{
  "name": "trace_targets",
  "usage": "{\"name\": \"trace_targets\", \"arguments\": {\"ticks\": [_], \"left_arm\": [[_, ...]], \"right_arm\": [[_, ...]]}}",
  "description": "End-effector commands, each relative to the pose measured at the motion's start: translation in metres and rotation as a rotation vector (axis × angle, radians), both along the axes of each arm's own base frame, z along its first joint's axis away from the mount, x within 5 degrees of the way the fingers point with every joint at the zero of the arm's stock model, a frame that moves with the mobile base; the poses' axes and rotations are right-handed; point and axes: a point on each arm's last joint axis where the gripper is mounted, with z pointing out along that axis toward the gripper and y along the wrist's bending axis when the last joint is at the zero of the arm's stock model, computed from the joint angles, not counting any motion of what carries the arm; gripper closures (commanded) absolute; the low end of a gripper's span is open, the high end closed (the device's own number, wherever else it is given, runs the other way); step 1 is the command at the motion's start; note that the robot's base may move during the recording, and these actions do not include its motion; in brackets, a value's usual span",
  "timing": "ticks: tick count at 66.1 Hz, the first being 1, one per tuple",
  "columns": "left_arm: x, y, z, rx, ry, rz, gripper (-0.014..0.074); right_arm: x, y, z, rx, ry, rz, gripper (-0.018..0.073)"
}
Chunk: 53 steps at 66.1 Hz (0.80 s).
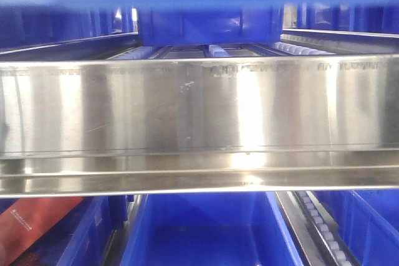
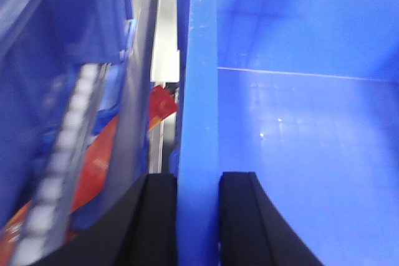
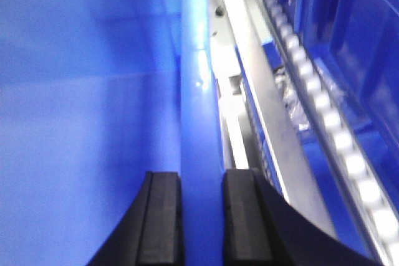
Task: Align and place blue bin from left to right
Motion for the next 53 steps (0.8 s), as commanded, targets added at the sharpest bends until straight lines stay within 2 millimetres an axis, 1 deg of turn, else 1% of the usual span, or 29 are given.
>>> {"name": "trace_targets", "arguments": {"ticks": [1, 6, 11, 25, 38, 53], "left_arm": [[0.010, -0.013, 0.007, -0.124, -0.081, -0.091, 0.0707], [0.021, -0.013, -0.003, -0.144, -0.049, -0.081, 0.0707], [0.030, -0.013, -0.007, -0.148, -0.061, -0.080, 0.0707], [0.048, -0.016, -0.023, -0.134, -0.039, -0.072, 0.0707], [0.055, -0.021, -0.034, -0.121, -0.017, -0.073, 0.0707], [0.057, -0.021, -0.035, -0.118, -0.024, -0.075, 0.0707]], "right_arm": [[0.015, 0.017, 0.018, 0.160, -0.215, 0.117, 0.0725], [0.026, 0.021, 0.012, 0.158, -0.217, 0.115, 0.0725], [0.036, 0.023, 0.005, 0.153, -0.214, 0.111, 0.0725], [0.054, 0.032, -0.010, 0.143, -0.202, 0.114, 0.0725], [0.063, 0.035, -0.021, 0.111, -0.191, 0.109, 0.0725], [0.065, 0.035, -0.022, 0.105, -0.188, 0.106, 0.0725]]}}
